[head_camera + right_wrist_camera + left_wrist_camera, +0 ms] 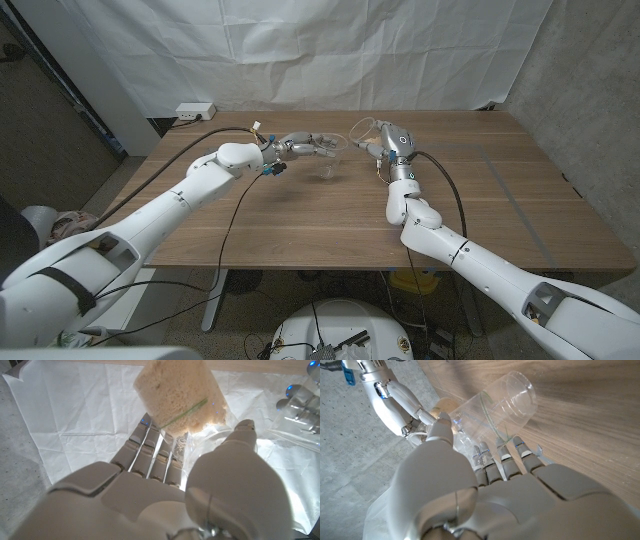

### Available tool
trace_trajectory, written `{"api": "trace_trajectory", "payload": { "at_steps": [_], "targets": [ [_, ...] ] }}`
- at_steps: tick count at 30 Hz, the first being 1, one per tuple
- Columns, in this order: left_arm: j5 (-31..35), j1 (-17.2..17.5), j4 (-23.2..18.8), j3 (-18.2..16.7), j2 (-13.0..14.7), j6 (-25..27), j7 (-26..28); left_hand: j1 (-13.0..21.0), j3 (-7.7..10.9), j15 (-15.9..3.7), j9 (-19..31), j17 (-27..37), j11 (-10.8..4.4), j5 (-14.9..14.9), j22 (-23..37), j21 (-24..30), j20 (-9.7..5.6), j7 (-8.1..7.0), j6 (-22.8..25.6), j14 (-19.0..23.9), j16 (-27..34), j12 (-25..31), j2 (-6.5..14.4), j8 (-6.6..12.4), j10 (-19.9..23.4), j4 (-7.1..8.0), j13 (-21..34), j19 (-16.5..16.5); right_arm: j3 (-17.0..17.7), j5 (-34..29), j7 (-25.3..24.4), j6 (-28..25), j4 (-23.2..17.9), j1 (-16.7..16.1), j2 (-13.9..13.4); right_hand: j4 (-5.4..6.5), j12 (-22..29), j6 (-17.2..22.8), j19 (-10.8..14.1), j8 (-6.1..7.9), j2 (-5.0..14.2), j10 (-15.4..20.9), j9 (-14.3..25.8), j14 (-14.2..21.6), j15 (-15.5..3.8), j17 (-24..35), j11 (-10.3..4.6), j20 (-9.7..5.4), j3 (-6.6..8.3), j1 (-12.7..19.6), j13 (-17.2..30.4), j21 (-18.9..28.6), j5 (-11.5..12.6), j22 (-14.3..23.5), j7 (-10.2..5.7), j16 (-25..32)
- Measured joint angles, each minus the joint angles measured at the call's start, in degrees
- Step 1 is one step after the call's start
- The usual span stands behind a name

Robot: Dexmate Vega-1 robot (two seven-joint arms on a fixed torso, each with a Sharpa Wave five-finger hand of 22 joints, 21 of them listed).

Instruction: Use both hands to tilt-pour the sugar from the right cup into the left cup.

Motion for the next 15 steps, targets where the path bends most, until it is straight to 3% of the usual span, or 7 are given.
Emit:
{"api": "trace_trajectory", "payload": {
  "at_steps": [15],
  "targets": [
    [0.9, -1.1, 1.8, 0.8, -1.2, -0.5, -0.2, -0.4, 0.24, 0.0, 0.3, 0.0, 0.0, 0.0, 0.0, 0.0, 0.0, 0.01, 0.0, 0.0, -0.2, 0.0, -0.4, 0.15, 0.0, -0.24, 0.0, 0.0, 0.1, -1.8, -3.9, -0.9, -4.2, -1.8, -1.5, 0.08, 0.0, -0.1, 0.0, 0.25, -0.26, 0.0, 0.0, 0.0, 0.0, 0.8, 0.01, 0.0, -0.72, -0.9, 0.0, 0.0, 0.0, 0.0, 0.11, -0.4]
  ]
}}
